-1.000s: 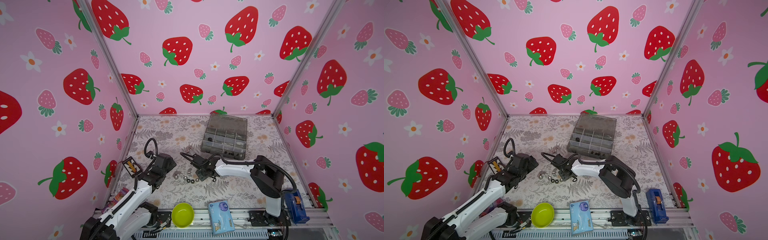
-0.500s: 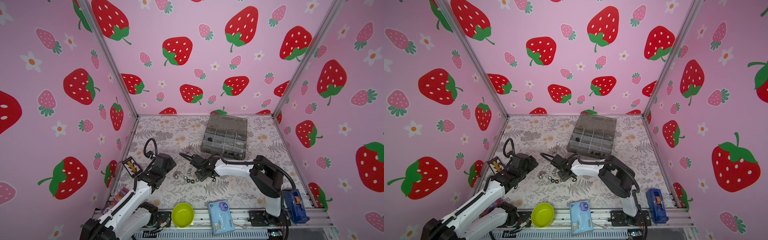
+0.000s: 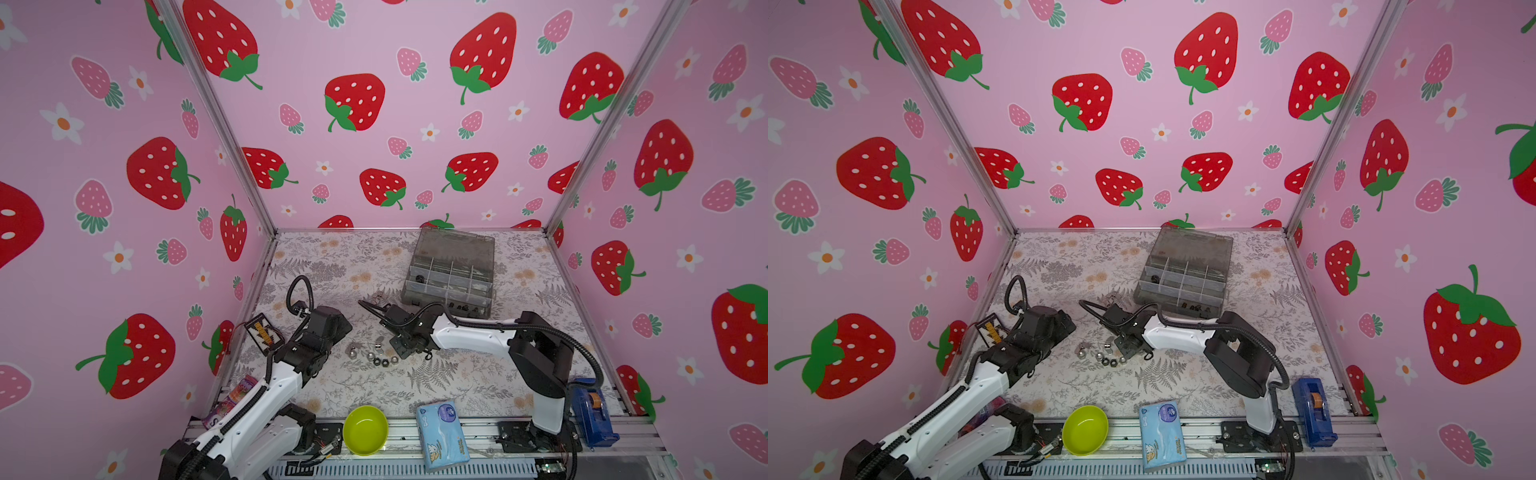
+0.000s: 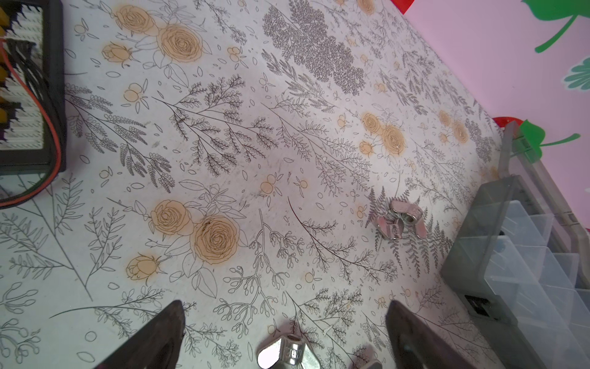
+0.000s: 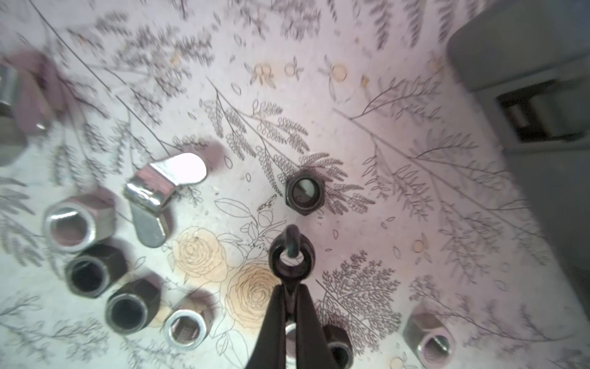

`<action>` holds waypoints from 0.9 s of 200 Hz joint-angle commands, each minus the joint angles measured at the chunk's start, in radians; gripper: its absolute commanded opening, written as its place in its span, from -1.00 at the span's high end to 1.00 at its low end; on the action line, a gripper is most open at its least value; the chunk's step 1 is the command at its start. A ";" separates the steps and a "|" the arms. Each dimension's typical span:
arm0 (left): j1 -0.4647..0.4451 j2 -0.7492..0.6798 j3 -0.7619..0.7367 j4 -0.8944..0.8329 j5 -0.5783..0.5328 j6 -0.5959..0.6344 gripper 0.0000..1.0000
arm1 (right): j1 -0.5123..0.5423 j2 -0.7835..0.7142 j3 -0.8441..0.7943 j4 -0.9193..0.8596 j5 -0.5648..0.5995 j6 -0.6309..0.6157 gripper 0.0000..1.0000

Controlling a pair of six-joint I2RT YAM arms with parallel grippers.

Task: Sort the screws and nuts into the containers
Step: 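Lift the black wing nut with the right gripper and carry it over the box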

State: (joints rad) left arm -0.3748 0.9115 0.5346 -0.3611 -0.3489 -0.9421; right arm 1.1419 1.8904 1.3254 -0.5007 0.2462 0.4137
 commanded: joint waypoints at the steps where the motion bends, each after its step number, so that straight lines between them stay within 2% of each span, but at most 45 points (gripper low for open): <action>1: 0.006 0.001 0.048 -0.026 -0.028 0.012 -0.99 | -0.041 -0.077 0.083 -0.041 0.076 -0.021 1.00; 31: 0.007 -0.003 0.056 -0.036 -0.026 0.023 -0.99 | -0.143 -0.090 0.162 -0.058 0.084 -0.025 1.00; 86: 0.008 0.010 0.077 -0.046 -0.014 0.052 -0.99 | -0.336 -0.002 0.304 -0.062 -0.004 -0.087 1.00; 147: 0.008 0.048 0.090 -0.030 0.013 0.054 -0.98 | -0.448 0.150 0.437 -0.089 -0.127 -0.167 1.00; 180: 0.009 0.053 0.088 -0.027 0.014 0.047 -0.99 | -0.474 0.206 0.487 -0.114 -0.152 -0.194 1.00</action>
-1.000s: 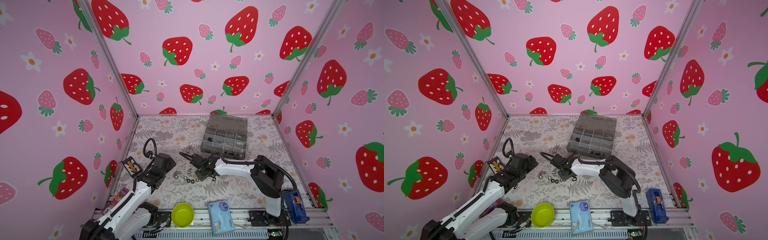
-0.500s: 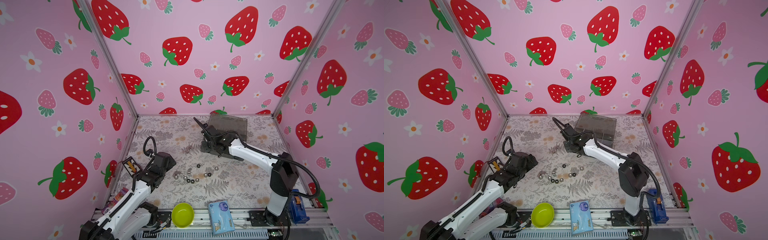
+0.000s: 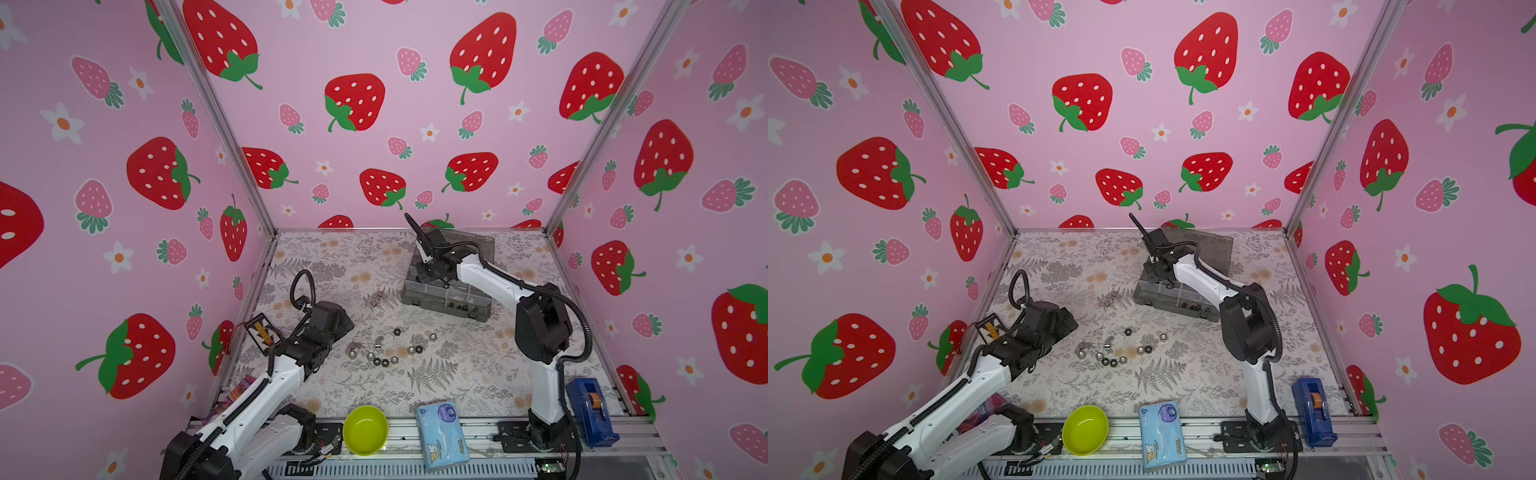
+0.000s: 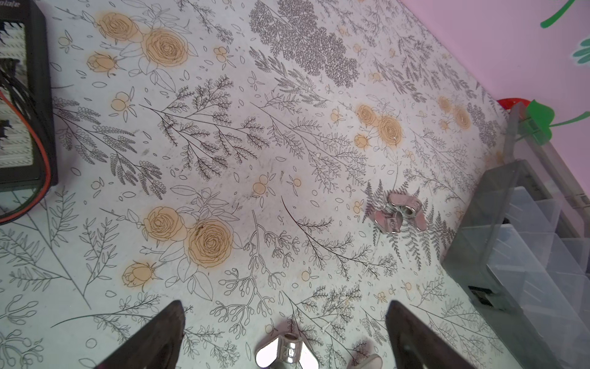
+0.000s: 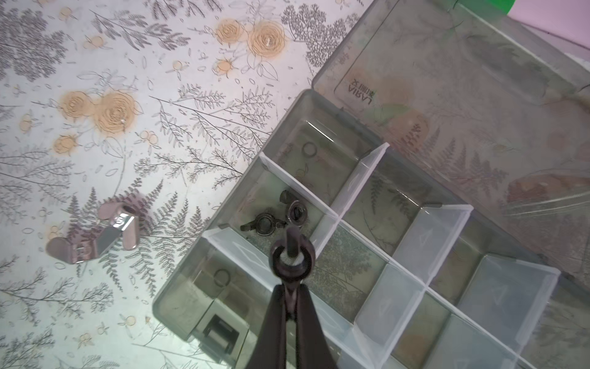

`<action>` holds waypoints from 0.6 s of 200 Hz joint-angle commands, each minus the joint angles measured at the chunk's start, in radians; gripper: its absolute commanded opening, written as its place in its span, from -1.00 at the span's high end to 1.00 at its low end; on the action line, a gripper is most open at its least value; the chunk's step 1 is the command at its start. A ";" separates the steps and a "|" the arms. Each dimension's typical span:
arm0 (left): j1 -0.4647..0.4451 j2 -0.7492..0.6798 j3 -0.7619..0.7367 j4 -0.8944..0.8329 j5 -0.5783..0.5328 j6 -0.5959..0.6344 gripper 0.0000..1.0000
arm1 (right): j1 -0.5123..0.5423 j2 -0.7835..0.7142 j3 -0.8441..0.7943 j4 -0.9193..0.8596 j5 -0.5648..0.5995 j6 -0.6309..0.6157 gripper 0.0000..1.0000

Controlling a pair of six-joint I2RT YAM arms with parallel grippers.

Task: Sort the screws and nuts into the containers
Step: 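Lift the black wing nut with the right gripper and carry it over the box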

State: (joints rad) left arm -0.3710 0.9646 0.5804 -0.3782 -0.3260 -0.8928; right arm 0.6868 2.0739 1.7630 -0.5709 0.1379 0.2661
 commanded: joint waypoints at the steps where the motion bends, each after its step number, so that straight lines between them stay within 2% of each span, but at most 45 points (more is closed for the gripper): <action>1: 0.006 0.000 0.042 -0.010 -0.009 -0.003 -0.99 | -0.020 0.024 0.050 -0.044 -0.044 -0.047 1.00; 114: 0.004 -0.020 0.029 -0.022 -0.021 -0.017 -0.98 | -0.034 0.182 0.187 -0.097 -0.091 -0.077 1.00; 120: 0.004 -0.020 0.028 -0.022 -0.021 -0.017 -0.99 | -0.035 0.182 0.185 -0.098 -0.091 -0.077 0.91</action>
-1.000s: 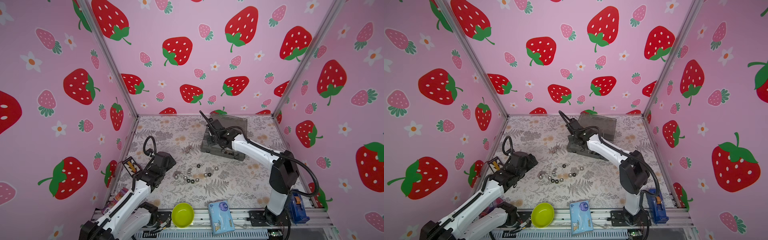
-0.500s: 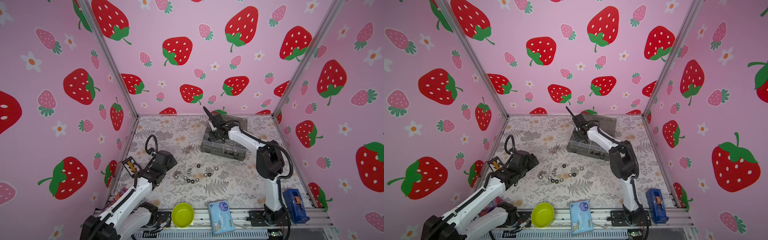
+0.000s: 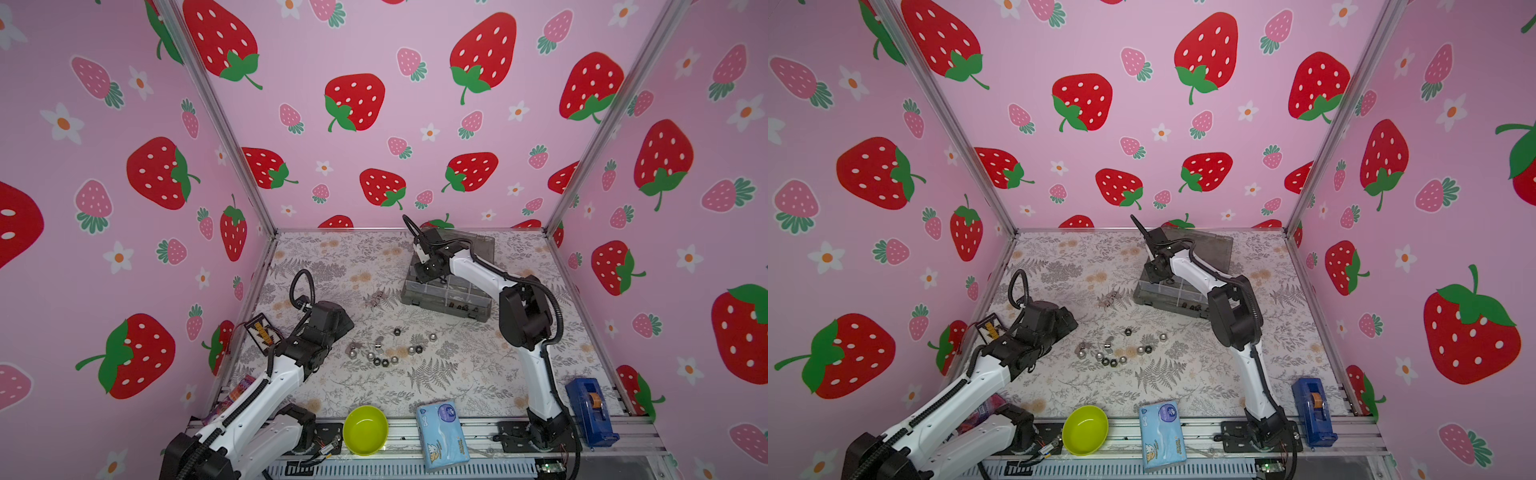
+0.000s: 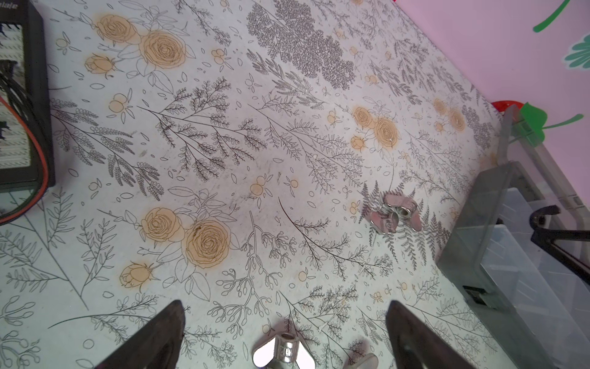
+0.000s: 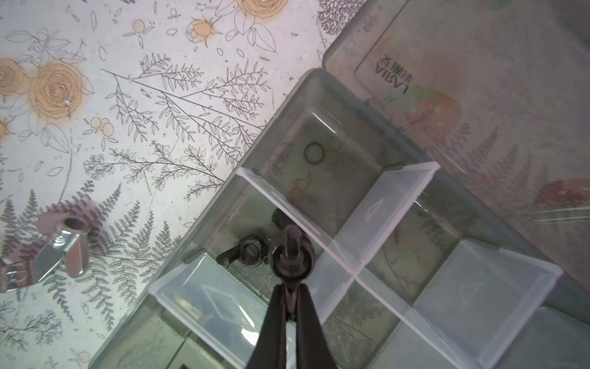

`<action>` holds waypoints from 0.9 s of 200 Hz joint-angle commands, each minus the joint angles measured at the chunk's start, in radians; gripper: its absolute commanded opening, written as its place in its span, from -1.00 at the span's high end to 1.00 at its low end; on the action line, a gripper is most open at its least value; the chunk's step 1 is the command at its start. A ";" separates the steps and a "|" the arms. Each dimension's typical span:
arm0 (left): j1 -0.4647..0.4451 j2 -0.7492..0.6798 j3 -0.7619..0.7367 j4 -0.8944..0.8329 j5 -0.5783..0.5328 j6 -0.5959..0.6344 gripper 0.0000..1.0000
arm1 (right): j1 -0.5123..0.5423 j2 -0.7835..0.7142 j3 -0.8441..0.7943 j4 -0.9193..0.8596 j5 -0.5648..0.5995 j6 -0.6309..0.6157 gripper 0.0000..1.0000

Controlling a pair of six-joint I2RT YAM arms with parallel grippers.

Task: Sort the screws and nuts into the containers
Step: 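Lift the black wing nut with the right gripper and carry it over the box, then open the right gripper to drop the wing nut into a compartment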

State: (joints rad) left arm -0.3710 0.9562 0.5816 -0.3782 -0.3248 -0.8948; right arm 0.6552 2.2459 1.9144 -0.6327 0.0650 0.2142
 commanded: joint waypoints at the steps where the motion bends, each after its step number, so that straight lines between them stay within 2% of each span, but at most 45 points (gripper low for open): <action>1: 0.004 -0.012 0.027 -0.023 -0.022 -0.015 -0.99 | -0.003 0.011 0.034 -0.037 -0.019 -0.025 0.89; 18: 0.005 -0.017 0.024 -0.023 -0.023 -0.016 -0.99 | -0.003 0.009 0.034 -0.042 -0.015 -0.024 0.65; 19: 0.005 -0.017 0.024 -0.023 -0.022 -0.016 -0.99 | -0.003 0.009 0.035 -0.042 -0.013 -0.024 0.58; 23: 0.004 -0.019 0.024 -0.022 -0.023 -0.016 -0.99 | -0.003 0.007 0.035 -0.043 -0.010 -0.023 0.52; 49: 0.004 -0.024 0.024 -0.028 -0.028 -0.016 -0.99 | 0.000 -0.020 0.037 -0.045 -0.004 -0.021 0.27; 88: 0.005 -0.025 0.034 -0.050 -0.034 -0.009 -0.98 | 0.022 -0.097 0.030 -0.047 0.041 -0.010 0.19; 120: 0.006 -0.033 0.029 -0.051 -0.036 -0.012 -0.99 | 0.078 -0.199 -0.048 0.012 0.107 0.003 0.13; 180: 0.007 -0.044 0.021 -0.051 -0.050 -0.019 -0.99 | 0.199 -0.305 -0.155 0.109 0.121 0.015 0.14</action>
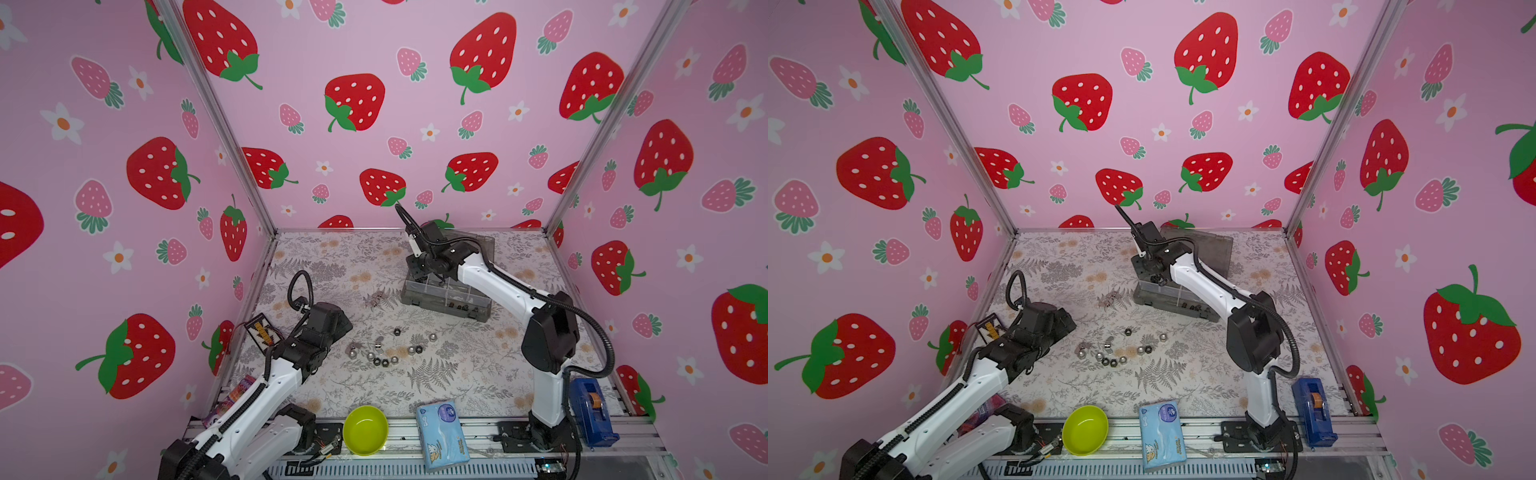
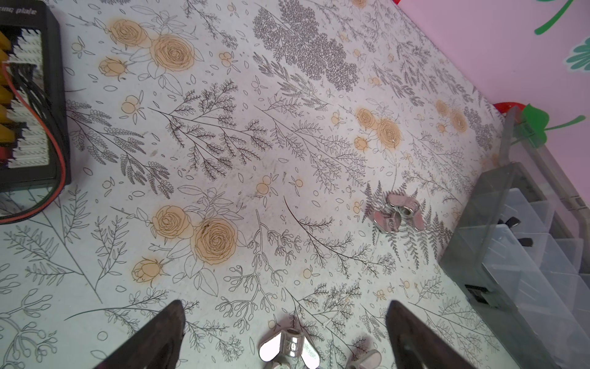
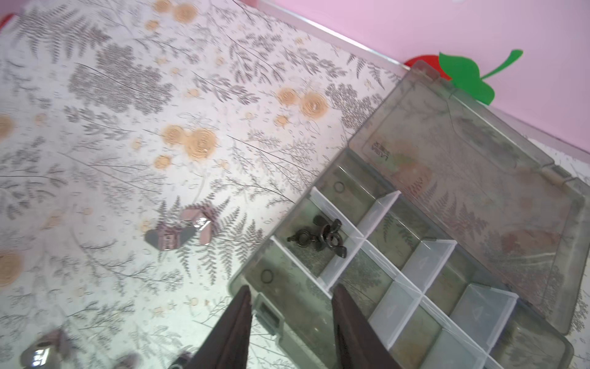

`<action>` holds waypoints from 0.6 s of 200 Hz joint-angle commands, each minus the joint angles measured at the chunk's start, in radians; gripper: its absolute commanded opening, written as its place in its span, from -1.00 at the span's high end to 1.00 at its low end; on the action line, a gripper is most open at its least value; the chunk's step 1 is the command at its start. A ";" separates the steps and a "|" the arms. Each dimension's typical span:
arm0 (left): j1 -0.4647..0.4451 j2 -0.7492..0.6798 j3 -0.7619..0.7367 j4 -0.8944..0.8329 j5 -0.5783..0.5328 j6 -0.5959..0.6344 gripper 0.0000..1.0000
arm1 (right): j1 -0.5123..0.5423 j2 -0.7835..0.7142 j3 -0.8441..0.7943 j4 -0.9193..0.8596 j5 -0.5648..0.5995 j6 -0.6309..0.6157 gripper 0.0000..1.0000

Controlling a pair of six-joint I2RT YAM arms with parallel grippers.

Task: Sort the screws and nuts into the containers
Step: 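Open the right gripper to drop the wing nut into a compartment, then move the right gripper back to a silver wing nut and grasp it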

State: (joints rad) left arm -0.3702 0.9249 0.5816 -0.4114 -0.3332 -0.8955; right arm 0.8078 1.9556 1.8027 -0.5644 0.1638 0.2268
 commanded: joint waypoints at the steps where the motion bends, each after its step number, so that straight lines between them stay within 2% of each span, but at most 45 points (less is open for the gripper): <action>1: 0.006 -0.013 0.022 -0.018 -0.041 -0.018 -0.98 | 0.048 -0.015 -0.044 0.042 0.022 0.002 0.14; 32: 0.007 -0.019 0.026 -0.017 -0.044 -0.019 -0.99 | 0.125 0.029 -0.047 0.067 0.027 -0.017 0.17; 55: 0.007 -0.022 0.026 -0.018 -0.042 -0.020 -0.99 | 0.166 0.121 0.009 0.044 0.043 -0.031 0.17; 120: 0.010 -0.030 0.021 -0.023 -0.044 -0.019 -0.98 | 0.191 0.337 0.178 -0.032 0.160 -0.059 0.16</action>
State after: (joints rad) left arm -0.3668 0.9089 0.5816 -0.4191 -0.3408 -0.9024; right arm 1.0042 2.2581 1.9217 -0.5480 0.2478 0.1959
